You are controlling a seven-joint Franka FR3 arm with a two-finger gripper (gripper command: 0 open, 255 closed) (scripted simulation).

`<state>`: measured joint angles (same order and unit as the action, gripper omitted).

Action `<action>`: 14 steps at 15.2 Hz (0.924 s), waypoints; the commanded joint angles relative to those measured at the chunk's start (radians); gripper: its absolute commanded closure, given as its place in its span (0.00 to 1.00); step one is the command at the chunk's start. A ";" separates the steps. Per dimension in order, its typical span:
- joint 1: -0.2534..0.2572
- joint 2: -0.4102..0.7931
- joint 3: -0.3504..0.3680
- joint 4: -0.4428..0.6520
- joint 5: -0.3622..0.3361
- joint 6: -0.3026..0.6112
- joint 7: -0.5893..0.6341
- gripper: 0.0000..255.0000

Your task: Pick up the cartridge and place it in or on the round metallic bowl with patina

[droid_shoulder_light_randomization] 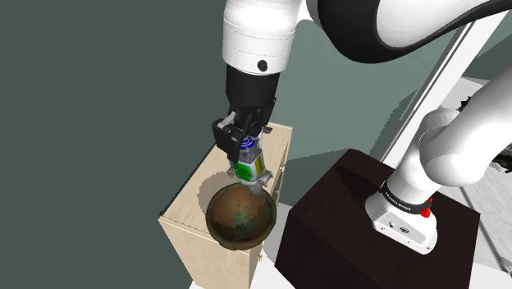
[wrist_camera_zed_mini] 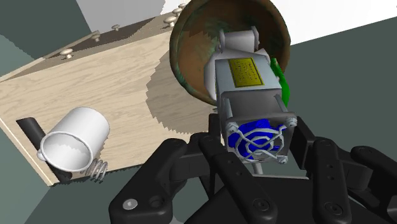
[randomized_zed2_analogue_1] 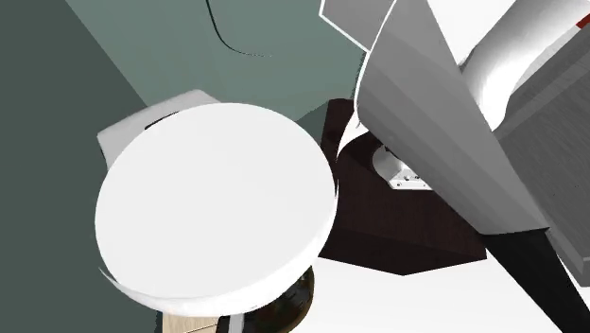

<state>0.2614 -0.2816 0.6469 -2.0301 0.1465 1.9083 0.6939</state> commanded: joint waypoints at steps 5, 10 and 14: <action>0.005 0.011 0.019 -0.070 0.000 0.080 0.015 1.00; 0.006 0.025 0.030 -0.126 -0.004 0.148 0.020 1.00; 0.005 0.041 0.040 -0.167 -0.010 0.204 0.027 1.00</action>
<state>0.2674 -0.2475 0.6839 -2.1873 0.1395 2.0953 0.7188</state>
